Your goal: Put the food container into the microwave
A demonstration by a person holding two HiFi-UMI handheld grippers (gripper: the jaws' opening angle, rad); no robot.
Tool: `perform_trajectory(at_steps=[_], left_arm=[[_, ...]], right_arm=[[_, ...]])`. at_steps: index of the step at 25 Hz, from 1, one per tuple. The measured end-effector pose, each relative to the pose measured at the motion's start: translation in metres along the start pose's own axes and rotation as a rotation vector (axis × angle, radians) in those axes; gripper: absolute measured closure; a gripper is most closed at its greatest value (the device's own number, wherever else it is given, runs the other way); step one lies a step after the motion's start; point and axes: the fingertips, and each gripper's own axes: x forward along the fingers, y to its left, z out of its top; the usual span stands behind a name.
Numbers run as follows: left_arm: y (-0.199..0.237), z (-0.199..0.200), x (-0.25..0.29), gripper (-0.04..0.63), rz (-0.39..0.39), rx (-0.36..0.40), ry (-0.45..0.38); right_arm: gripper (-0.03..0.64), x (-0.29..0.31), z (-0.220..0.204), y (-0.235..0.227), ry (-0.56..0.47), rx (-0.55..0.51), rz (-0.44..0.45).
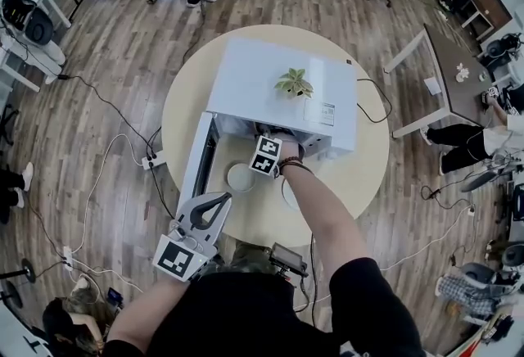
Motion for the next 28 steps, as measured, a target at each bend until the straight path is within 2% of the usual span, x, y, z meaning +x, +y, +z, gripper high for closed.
perform_trajectory(at_steps=[18,22,25,28], left_arm=[[0.001,-0.004,-0.002,0.577,-0.013,-0.006,0.014],[0.007,-0.001,-0.002,0.577,0.0,-0.019,-0.001],[0.01,0.005,-0.001,0.577,-0.016,0.018,-0.041],[0.011,0.008,0.001,0.577,-0.03,0.04,-0.054]], right_arm=[[0.523,0.006,-0.008,-0.016,0.029,-0.063,-0.109],[0.479,-0.005,-0.006,-0.016,0.006,-0.057,-0.144],[0.471,-0.018,-0.005,-0.013,-0.016,-0.056,-0.195],[0.474,-0.032,-0.002,-0.004,-0.025,-0.031,-0.202]])
